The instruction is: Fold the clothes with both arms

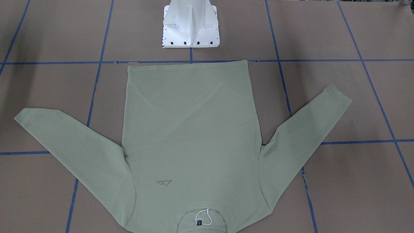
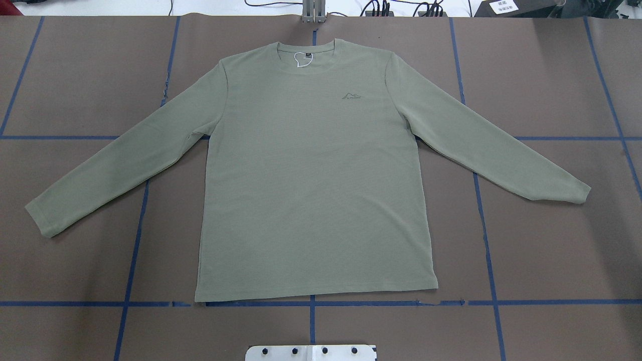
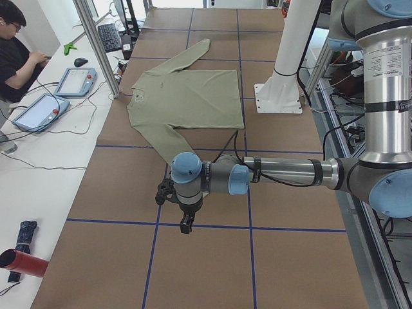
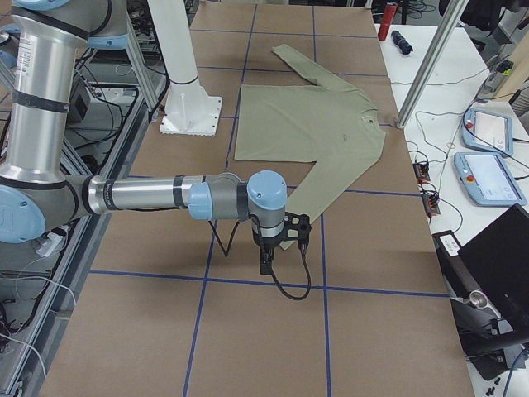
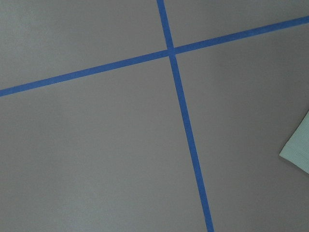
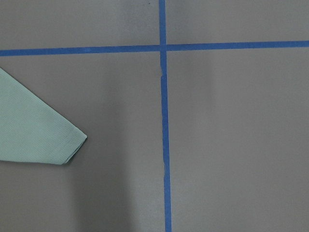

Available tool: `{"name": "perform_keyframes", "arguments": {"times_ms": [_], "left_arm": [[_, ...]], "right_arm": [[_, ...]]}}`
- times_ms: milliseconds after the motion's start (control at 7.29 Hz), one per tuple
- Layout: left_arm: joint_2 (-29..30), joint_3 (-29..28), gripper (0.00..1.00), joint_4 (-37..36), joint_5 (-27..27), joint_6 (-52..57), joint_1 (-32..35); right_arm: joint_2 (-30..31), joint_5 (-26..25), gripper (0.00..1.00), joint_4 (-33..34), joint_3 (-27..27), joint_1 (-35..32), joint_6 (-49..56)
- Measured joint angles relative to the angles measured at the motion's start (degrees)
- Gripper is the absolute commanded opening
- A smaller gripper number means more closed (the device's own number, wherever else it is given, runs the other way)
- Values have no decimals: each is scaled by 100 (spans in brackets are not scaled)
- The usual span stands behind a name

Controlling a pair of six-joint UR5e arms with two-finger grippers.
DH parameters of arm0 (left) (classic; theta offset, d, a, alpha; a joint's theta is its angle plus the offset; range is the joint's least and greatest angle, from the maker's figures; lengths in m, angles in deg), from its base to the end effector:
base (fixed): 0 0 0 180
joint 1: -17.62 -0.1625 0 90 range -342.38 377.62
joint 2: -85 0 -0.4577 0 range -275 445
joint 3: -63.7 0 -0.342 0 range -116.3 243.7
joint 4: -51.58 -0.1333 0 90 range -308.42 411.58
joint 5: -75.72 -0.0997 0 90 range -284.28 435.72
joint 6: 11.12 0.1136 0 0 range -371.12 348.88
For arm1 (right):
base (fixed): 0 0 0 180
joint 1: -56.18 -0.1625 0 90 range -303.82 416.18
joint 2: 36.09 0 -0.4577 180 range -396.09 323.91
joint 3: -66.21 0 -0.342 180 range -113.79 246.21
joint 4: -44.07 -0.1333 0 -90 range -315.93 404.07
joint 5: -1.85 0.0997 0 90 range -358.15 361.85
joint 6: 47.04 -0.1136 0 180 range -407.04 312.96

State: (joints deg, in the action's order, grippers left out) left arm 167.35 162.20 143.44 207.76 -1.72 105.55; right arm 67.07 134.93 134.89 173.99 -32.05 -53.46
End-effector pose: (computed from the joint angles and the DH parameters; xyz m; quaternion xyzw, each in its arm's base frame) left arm -0.0433 -0.3864 0.6906 0.0450 0.3564 0.1017 0.9277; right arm 0.0451 -0.3432 0.6568 0.0046 -0.3682 0.0256 0.9294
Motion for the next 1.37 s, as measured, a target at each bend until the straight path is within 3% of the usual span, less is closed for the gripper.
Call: {"name": "perform_keyframes", "arguments": {"times_ms": [548,960,1371], "left_arm": [[229,57,100,38,11,3,11],[882,8,100,93,18,14,-131],[1077,-89,100,421,51,9,-305]], "right_arm": [[-51,37,100,-95,-6,36,-3],[-208,427,100,-830,-72,390,-257],[-604,445,100,-1805,-614,1214,-555]]}}
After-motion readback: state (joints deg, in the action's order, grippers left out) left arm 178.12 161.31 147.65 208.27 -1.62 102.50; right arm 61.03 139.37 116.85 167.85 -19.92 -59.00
